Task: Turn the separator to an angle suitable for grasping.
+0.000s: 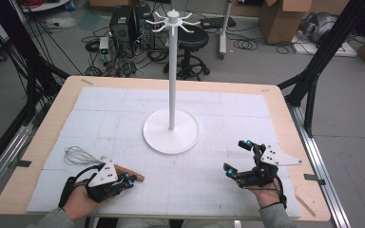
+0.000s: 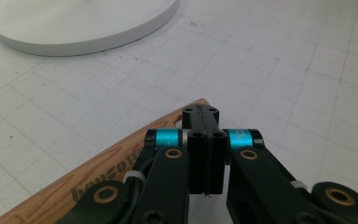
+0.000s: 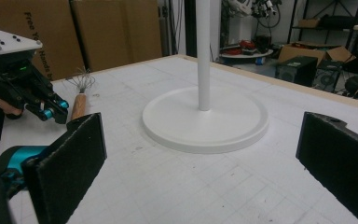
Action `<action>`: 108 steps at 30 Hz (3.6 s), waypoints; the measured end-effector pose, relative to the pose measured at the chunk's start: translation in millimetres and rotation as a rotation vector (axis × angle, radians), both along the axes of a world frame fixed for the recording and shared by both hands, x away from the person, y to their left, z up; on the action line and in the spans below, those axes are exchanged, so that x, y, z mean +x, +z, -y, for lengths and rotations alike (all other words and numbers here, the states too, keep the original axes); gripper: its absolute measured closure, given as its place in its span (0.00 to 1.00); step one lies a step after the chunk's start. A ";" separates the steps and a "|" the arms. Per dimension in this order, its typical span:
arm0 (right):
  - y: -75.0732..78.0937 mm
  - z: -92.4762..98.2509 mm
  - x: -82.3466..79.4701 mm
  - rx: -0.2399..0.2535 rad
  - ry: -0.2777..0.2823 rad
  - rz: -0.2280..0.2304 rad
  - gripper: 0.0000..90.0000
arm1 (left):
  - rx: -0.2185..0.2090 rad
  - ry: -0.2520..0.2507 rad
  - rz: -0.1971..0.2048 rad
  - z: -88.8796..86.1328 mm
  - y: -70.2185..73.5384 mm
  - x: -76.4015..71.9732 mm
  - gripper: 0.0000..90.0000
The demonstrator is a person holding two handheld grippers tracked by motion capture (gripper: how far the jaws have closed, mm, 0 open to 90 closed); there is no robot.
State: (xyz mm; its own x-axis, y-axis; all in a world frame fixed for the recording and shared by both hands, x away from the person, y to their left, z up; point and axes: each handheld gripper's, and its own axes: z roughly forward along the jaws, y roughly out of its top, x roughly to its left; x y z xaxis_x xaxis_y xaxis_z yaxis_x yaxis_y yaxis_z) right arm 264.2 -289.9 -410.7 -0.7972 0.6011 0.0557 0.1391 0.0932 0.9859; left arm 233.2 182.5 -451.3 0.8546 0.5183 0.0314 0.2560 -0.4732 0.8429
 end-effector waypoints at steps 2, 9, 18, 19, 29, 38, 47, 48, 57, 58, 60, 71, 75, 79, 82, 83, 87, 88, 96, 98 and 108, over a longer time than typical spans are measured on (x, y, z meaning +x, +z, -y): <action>-0.1 -0.1 0.1 0.000 0.001 -0.002 0.01 | 0.013 0.000 -0.004 1.2 -0.3 0.4 1.00; -0.3 -0.2 0.6 -0.001 0.002 0.002 0.01 | 0.050 0.010 -0.020 5.3 -1.4 1.9 1.00; -0.6 -0.8 0.8 -0.003 0.004 -0.006 0.01 | 0.063 0.017 -0.039 6.5 -1.9 4.7 1.00; -0.7 -0.8 0.8 -0.003 0.004 -0.006 0.01 | 0.061 0.020 -0.046 6.7 -1.8 5.2 1.00; -1.0 -1.2 1.7 -0.004 0.005 -0.007 0.01 | 0.044 0.045 -0.072 13.3 -1.7 12.7 1.00; -1.2 -1.2 2.2 -0.003 0.007 -0.009 0.01 | 0.044 0.063 -0.074 18.9 -1.6 17.2 1.00; -1.2 -1.0 2.2 -0.002 0.007 -0.014 0.01 | 0.043 0.079 -0.076 22.8 -1.4 28.4 1.00; -1.2 -1.2 2.0 -0.002 0.007 -0.017 0.01 | 0.044 0.081 -0.075 23.4 -1.4 30.2 1.00; -1.3 -1.4 2.5 -0.002 0.011 -0.010 0.01 | 0.042 0.114 -0.074 29.1 -1.6 43.2 1.00; -1.3 -1.3 2.6 -0.003 0.010 -0.010 0.01 | 0.040 0.118 -0.077 29.4 -1.6 44.1 1.00; -1.3 -1.4 2.7 -0.002 0.010 -0.009 0.01 | 0.038 0.121 -0.077 29.3 -1.7 46.1 1.00; -0.6 -0.1 2.2 0.002 0.012 -0.005 0.01 | -0.035 0.168 -0.021 -2.6 22.2 44.0 1.00; -0.6 -0.8 2.1 -0.001 0.011 -0.004 0.01 | -0.044 0.248 0.015 -38.2 39.4 50.5 1.00; -1.0 -1.8 2.4 -0.003 0.014 -0.007 0.01 | -0.036 0.292 0.013 -72.9 43.9 56.1 1.00; -1.4 -1.3 2.6 -0.003 0.014 -0.012 0.01 | -0.044 0.318 -0.004 -93.4 41.8 60.7 1.00; -1.4 -1.3 2.4 -0.001 0.012 -0.015 0.01 | -0.042 0.325 -0.013 -99.2 41.0 62.9 1.00; -1.8 -1.2 3.0 -0.007 0.013 -0.009 0.01 | -0.038 0.350 -0.035 -111.6 38.7 71.3 1.00; -1.9 -1.5 2.6 -0.006 0.014 -0.015 0.01 | -0.041 0.354 -0.046 -112.4 38.3 73.6 1.00; -2.5 -1.8 3.3 -0.004 0.013 -0.015 0.01 | 0.020 0.350 -0.109 -103.4 31.6 82.3 1.00; -2.4 -1.8 3.0 -0.005 0.016 -0.015 0.01 | 0.037 0.354 -0.125 -100.1 29.2 83.3 1.00; -2.6 -2.4 3.2 -0.006 0.019 -0.019 0.01 | 0.099 0.362 -0.195 -89.2 21.6 88.2 1.00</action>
